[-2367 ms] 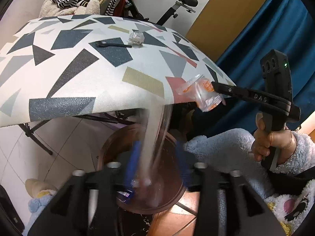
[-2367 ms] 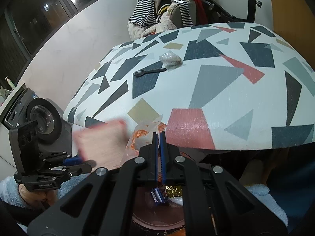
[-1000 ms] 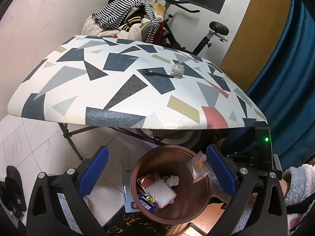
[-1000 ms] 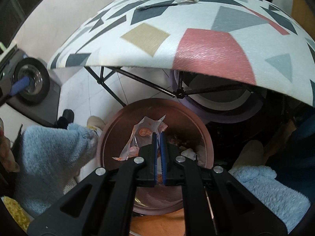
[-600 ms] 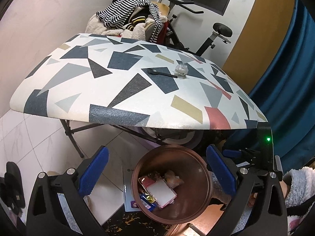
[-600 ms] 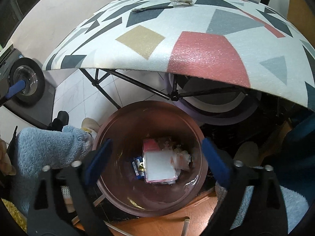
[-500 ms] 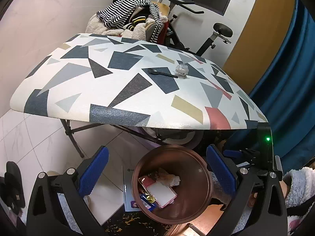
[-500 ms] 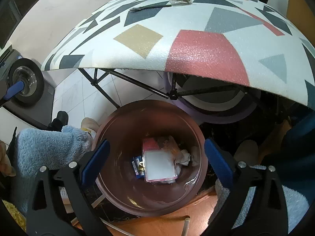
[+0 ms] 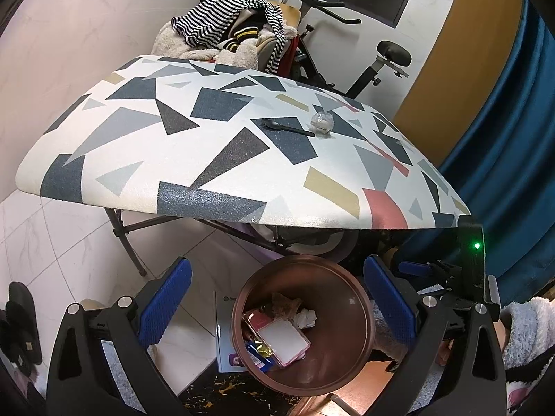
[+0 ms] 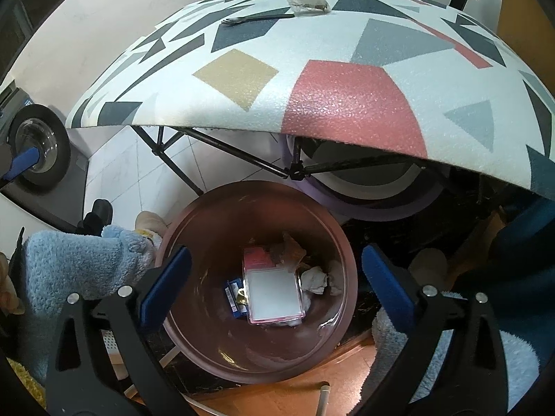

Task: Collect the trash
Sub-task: 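Move both open tools back over the table, then grasp the clear plastic bag with the right tool while the left tool grasps the black spoon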

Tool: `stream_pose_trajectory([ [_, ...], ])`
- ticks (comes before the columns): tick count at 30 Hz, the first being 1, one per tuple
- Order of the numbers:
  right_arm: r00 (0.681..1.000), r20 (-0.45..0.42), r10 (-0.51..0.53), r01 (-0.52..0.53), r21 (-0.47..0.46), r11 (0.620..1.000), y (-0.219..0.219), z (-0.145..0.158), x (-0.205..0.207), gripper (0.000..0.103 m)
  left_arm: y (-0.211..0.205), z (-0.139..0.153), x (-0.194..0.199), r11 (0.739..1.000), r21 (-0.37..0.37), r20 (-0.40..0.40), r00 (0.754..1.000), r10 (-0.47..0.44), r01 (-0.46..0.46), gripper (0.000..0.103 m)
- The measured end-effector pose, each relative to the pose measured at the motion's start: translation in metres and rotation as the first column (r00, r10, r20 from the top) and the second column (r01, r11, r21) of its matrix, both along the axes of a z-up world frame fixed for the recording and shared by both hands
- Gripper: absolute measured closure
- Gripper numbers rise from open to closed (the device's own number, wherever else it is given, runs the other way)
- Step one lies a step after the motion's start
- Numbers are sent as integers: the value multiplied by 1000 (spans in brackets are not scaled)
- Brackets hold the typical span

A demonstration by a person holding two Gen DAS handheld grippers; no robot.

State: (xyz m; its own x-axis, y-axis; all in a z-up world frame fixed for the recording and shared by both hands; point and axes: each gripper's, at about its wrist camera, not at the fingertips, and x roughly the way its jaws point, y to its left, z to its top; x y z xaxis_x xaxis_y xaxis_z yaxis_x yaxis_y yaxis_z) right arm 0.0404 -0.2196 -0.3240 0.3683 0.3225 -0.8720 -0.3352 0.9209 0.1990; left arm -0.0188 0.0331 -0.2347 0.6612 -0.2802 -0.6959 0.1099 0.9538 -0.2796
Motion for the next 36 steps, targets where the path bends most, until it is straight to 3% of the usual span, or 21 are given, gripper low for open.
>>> stream_pose_trajectory([
  [8, 999, 31, 13, -13, -8, 1000, 3, 8, 1, 6, 5, -4, 6, 1000, -12, -2, 1000, 19, -19, 6],
  [20, 989, 144, 44, -36, -61, 998, 3, 33, 9, 6, 14, -7, 25, 1000, -2, -2, 1000, 19, -19, 6],
  [29, 979, 196, 58, -45, -68, 997, 2, 59, 50, 6, 22, 4, 56, 1000, 1, 19, 1000, 16, -16, 6],
  [36, 976, 217, 0, -10, 45, 999, -6, 81, 113, 6, 28, 11, 83, 1000, -9, 24, 1000, 17, -17, 6],
])
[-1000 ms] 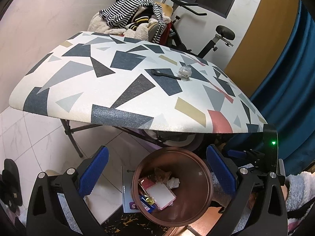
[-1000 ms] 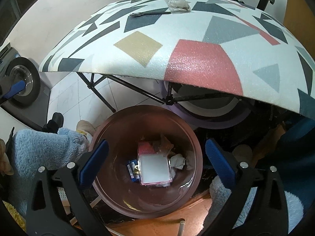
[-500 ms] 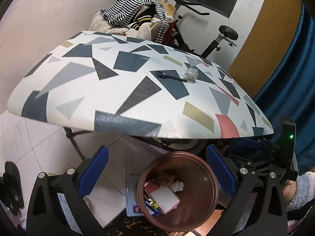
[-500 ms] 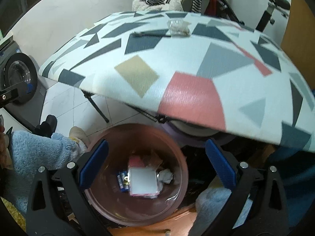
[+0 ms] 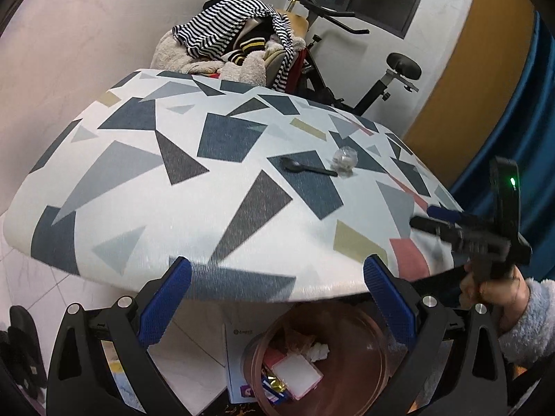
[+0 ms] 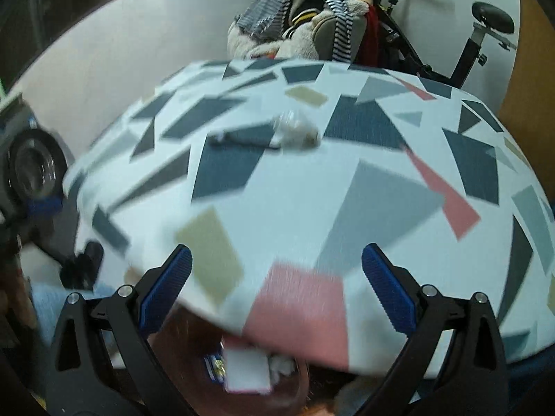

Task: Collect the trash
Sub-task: 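Grasp the clear plastic bag with the right tool while the left tool grasps the black spoon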

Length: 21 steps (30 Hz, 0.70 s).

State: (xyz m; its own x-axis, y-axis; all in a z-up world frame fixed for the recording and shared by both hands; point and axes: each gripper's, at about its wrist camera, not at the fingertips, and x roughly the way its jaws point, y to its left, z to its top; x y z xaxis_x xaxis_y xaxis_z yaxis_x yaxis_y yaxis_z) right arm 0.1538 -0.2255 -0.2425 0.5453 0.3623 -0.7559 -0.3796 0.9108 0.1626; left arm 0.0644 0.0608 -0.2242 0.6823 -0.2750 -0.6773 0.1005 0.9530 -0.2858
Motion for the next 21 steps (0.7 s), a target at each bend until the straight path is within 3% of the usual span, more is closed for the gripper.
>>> stream_pose_trajectory([
  [5, 1000, 20, 6, -6, -3, 1000, 10, 4, 55, 13, 5, 4, 18, 1000, -10, -21, 1000, 9, -9, 6],
  [8, 999, -28, -24, 25, 30, 999, 16, -5, 99, 16, 4, 5, 28, 1000, 11, -31, 999, -7, 7, 6],
  [11, 997, -66, -29, 31, 33, 999, 26, -11, 125, 27, 3, 2, 37, 1000, 18, -43, 999, -11, 11, 6],
  [15, 994, -107, -32, 37, 38, 999, 35, -19, 145, 29, 2, -4, 53, 1000, -24, -74, 997, -15, 14, 6],
  [17, 991, -125, -36, 42, 47, 998, 37, -23, 153, 31, -5, -6, 62, 999, 1, -73, 997, -37, 37, 6],
  [19, 991, -128, -30, 33, 26, 999, 41, -25, 158, 48, -14, -5, 72, 996, 49, -70, 995, -77, 80, 6],
  [21, 993, -110, -29, 31, 10, 999, 40, -22, 155, 55, -22, -5, 81, 989, 93, -67, 991, -113, 118, 6],
])
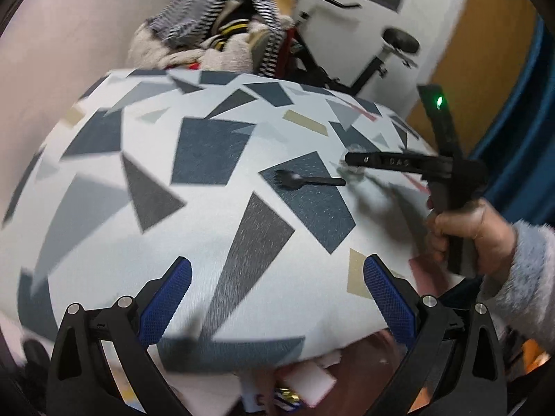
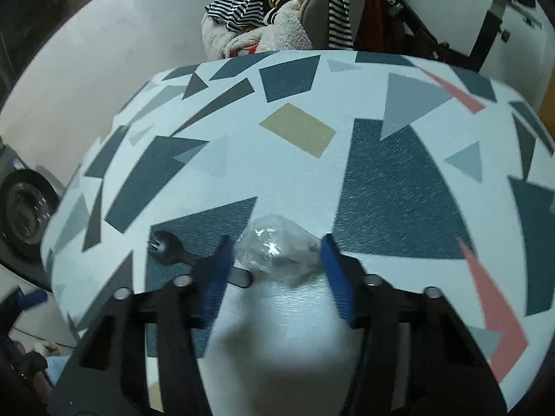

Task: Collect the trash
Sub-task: 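Grasp the clear plastic bag with the right tool while the left tool grasps the black spoon, then lift both items and carry them over the bucket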

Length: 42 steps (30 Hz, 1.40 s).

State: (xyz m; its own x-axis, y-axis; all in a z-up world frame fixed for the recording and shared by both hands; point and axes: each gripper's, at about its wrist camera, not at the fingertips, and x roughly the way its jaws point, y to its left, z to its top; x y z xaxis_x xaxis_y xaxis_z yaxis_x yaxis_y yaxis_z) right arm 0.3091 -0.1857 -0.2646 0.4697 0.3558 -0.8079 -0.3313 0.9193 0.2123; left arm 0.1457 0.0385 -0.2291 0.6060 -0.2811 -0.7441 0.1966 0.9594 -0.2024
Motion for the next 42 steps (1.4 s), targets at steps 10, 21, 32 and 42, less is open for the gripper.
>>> stream_pose_trajectory([
  [10, 997, 17, -78, 75, 142, 987, -49, 13, -36, 63, -45, -10, 80, 949, 224, -5, 974, -227, 222, 26],
  [21, 988, 30, -151, 144, 182, 973, -91, 23, -65, 67, -92, -49, 142, 809, 373, -142, 890, -434, 454, 53],
  [32, 989, 41, -139, 130, 171, 977, -98, 23, -76, 67, -100, -51, 159, 842, 320, -125, 900, -418, 435, 54],
  [42, 991, 37, -132, 123, 178, 976, -97, 26, -84, 67, -98, -51, 141, 877, 198, -132, 899, -418, 437, 94],
])
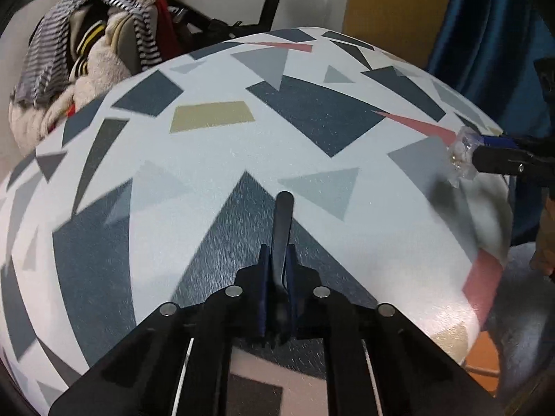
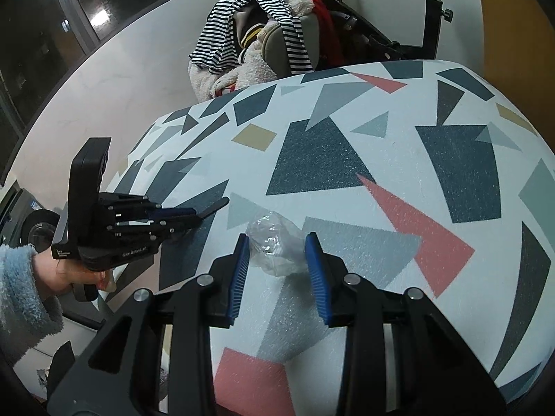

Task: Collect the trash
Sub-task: 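Lift both items and carry them over the bucket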

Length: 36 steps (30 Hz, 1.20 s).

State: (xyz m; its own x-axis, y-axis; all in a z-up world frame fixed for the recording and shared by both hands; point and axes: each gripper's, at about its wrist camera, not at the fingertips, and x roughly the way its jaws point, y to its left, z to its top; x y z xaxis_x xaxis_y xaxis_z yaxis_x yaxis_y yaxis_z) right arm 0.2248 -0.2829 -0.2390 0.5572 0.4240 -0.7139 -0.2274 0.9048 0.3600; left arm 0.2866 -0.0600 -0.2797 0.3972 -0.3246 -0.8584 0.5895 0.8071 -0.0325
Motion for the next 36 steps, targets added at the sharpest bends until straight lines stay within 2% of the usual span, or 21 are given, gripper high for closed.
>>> stream_pose_trajectory([
  [1, 1000, 0, 2, -2, 1, 1000, 0, 1, -2, 67, 4, 2, -2, 999, -2, -9, 999, 49, -49, 94],
  [3, 1000, 3, 12, -12, 4, 1000, 2, 5, -9, 67, 15, 12, -12, 989, -93, -29, 993, 114, -116, 94],
  [7, 999, 9, 38, -38, -19, 999, 7, 9, -20, 67, 29, 29, -42, 954, -222, -67, 980, 189, -199, 94],
  [9, 999, 9, 44, -43, -19, 999, 8, 10, -25, 67, 33, 36, -61, 944, -252, -66, 977, 201, -212, 94],
  [15, 998, 9, 67, -67, -21, 998, 17, 20, -50, 67, 35, 50, -124, 931, -294, -57, 976, 209, -216, 94],
  [19, 996, 18, 87, -86, -36, 996, 22, 27, -71, 67, 30, 56, -175, 931, -314, -47, 983, 179, -185, 94],
  [25, 993, 21, 112, -111, -54, 992, 29, 33, -106, 67, 28, 48, -230, 923, -340, -58, 984, 169, -179, 94],
  [30, 991, 19, 130, -128, -72, 989, 33, 36, -126, 67, 31, 35, -253, 903, -365, -106, 974, 200, -225, 94],
  [36, 991, 15, 131, -130, -77, 989, 35, 35, -144, 67, 30, 29, -262, 906, -354, -119, 972, 201, -231, 94],
])
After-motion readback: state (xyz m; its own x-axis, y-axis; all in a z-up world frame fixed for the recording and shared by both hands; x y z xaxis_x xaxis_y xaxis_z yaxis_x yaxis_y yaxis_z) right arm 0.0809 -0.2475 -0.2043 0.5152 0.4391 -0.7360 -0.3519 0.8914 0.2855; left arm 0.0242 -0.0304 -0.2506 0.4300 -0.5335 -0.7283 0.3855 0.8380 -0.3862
